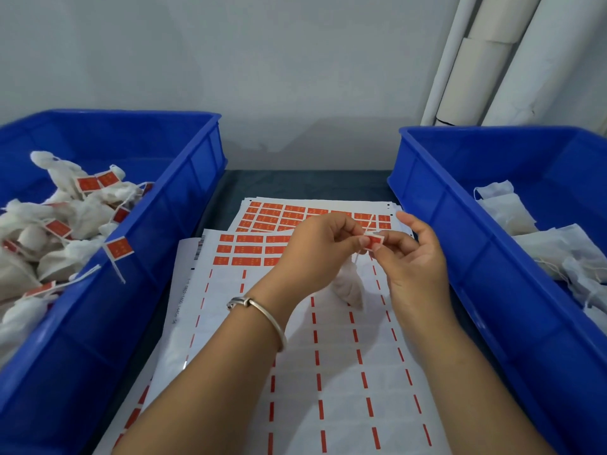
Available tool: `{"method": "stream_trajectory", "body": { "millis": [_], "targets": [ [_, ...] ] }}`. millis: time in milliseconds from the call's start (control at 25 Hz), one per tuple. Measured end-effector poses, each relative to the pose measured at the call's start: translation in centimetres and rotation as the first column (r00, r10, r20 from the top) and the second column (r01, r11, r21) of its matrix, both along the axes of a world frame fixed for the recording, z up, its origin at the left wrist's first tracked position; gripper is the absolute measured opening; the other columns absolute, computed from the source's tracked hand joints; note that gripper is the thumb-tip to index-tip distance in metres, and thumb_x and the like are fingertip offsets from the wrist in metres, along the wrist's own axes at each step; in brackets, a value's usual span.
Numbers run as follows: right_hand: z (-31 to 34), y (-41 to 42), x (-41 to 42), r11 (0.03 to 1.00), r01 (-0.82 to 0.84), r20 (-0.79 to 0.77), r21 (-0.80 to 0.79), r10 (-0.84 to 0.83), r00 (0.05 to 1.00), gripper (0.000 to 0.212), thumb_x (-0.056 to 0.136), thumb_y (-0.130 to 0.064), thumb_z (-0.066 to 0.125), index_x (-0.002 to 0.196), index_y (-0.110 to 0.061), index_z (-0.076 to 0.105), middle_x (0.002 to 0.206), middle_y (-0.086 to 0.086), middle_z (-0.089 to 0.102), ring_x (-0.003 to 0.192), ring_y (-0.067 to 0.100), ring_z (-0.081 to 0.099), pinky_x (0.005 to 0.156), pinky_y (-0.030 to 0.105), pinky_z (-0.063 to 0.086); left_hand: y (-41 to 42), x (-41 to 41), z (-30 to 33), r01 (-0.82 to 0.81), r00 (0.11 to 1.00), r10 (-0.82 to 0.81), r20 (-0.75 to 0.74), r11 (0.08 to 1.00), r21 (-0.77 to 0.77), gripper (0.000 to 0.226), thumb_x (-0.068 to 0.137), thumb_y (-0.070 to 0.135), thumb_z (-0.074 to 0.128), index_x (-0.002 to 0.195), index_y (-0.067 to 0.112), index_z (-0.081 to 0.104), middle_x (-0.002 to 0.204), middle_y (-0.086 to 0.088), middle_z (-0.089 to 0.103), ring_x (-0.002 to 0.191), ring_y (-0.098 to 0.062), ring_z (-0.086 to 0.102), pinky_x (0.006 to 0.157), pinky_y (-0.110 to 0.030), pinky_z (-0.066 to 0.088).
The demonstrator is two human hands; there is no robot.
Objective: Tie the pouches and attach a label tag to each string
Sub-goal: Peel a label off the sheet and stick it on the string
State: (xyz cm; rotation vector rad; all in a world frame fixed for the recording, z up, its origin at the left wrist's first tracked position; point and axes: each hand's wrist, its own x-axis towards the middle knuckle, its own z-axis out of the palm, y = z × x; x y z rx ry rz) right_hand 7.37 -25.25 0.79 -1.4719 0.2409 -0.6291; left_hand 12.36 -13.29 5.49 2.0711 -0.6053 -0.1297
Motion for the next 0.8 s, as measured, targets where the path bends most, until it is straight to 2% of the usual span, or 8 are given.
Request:
{"method": "stream_trajectory", "body": {
  "millis": [120, 200, 320, 400, 560, 640, 720, 800],
  "targets": [
    [-0.2, 0.0, 0.0, 0.999, -0.039, 0.004, 0.034, 0.039, 0.999, 0.045, 0.08, -0.007, 0.071, 0.105, -0.041, 0.054, 0.088, -0.011, 0.073, 0.085, 0.004, 0.07, 0.066, 0.014, 0.054, 0.5, -0.2, 0.5, -0.026, 1.0, 0.026, 0.012, 0.999, 0.038, 0.015, 0.086, 0.028, 0.063, 0.073, 0.032, 0.057, 0.069, 0.016, 0.059, 0.059, -0.003, 0.053, 0.049, -0.009, 0.035],
    [-0.4, 0.1, 0.1, 0.998, -0.051, -0.002, 0.037, 0.051, 0.999, 0.044, 0.082, -0.005, 0.069, 0.105, -0.041, 0.055, 0.089, -0.009, 0.073, 0.085, 0.007, 0.07, 0.068, 0.016, 0.055, 1.3, -0.2, 1.0, -0.094, 0.996, 0.094, -0.002, 0.996, -0.009, 0.011, 0.088, 0.027, 0.062, 0.077, 0.03, 0.058, 0.07, 0.015, 0.059, 0.062, -0.004, 0.055, 0.051, -0.009, 0.038],
    [-1.1, 0.8, 0.0, 0.996, -0.087, -0.075, -0.008, 0.086, 0.993, 0.039, 0.083, -0.011, 0.069, 0.102, -0.042, 0.055, 0.088, -0.015, 0.072, 0.083, 0.003, 0.069, 0.06, 0.01, 0.051, 3.3, -0.3, 2.7, -0.193, 0.981, 0.192, -0.022, 0.975, -0.106, 0.015, 0.088, 0.026, 0.061, 0.075, 0.031, 0.056, 0.067, 0.014, 0.061, 0.06, 0.0, 0.059, 0.052, -0.008, 0.044],
    [-1.9, 1.5, -0.2, 0.986, -0.159, -0.169, -0.047, 0.149, 0.974, 0.035, 0.085, -0.017, 0.069, 0.102, -0.044, 0.055, 0.089, -0.024, 0.069, 0.084, -0.001, 0.067, 0.055, 0.007, 0.048, 5.1, -0.4, 4.4, -0.244, 0.968, 0.251, 0.015, 0.952, -0.183, 0.015, 0.089, 0.024, 0.059, 0.076, 0.029, 0.055, 0.067, 0.012, 0.064, 0.062, 0.0, 0.062, 0.058, -0.011, 0.048],
    [-2.6, 2.0, -0.2, 0.969, -0.215, -0.272, -0.123, 0.175, 0.946, 0.029, 0.088, -0.027, 0.064, 0.112, -0.04, 0.055, 0.095, -0.034, 0.062, 0.089, 0.001, 0.063, 0.066, 0.013, 0.047, 9.1, 0.4, 8.7, -0.378, 0.887, 0.444, 0.127, 0.856, -0.353, 0.012, 0.091, 0.025, 0.057, 0.08, 0.028, 0.054, 0.07, 0.014, 0.066, 0.068, 0.0, 0.065, 0.059, -0.013, 0.052],
    [-2.7, 2.1, -0.2, 0.961, -0.225, -0.294, -0.161, 0.171, 0.941, 0.027, 0.09, -0.027, 0.062, 0.113, -0.038, 0.055, 0.096, -0.038, 0.06, 0.091, 0.002, 0.062, 0.071, 0.016, 0.048, 11.3, 1.7, 11.0, -0.427, 0.848, 0.522, 0.096, 0.779, -0.459, 0.012, 0.093, 0.021, 0.054, 0.083, 0.026, 0.052, 0.083, 0.008, 0.067, 0.074, -0.005, 0.067, 0.066, -0.019, 0.054],
    [-2.8, 2.1, -0.3, 0.956, -0.224, -0.312, -0.189, 0.158, 0.937, 0.022, 0.091, -0.028, 0.06, 0.108, -0.04, 0.055, 0.091, -0.032, 0.064, 0.086, 0.003, 0.065, 0.07, 0.016, 0.05, 13.6, 3.7, 13.2, -0.42, 0.846, 0.532, 0.038, 0.708, -0.568, 0.016, 0.095, 0.012, 0.051, 0.083, 0.021, 0.048, 0.088, 0.0, 0.067, 0.073, -0.007, 0.069, 0.068, -0.022, 0.056],
    [-2.9, 2.3, -0.3, 0.948, -0.227, -0.326, -0.224, 0.147, 0.934, 0.02, 0.091, -0.026, 0.059, 0.105, -0.04, 0.055, 0.087, -0.027, 0.066, 0.082, 0.003, 0.067, 0.067, 0.014, 0.05, 15.7, 5.9, 14.5, -0.455, 0.814, 0.575, 0.079, 0.717, -0.528, 0.02, 0.096, 0.008, 0.049, 0.08, 0.02, 0.046, 0.083, 0.002, 0.066, 0.067, -0.003, 0.068, 0.068, -0.022, 0.056]
  ]
}}
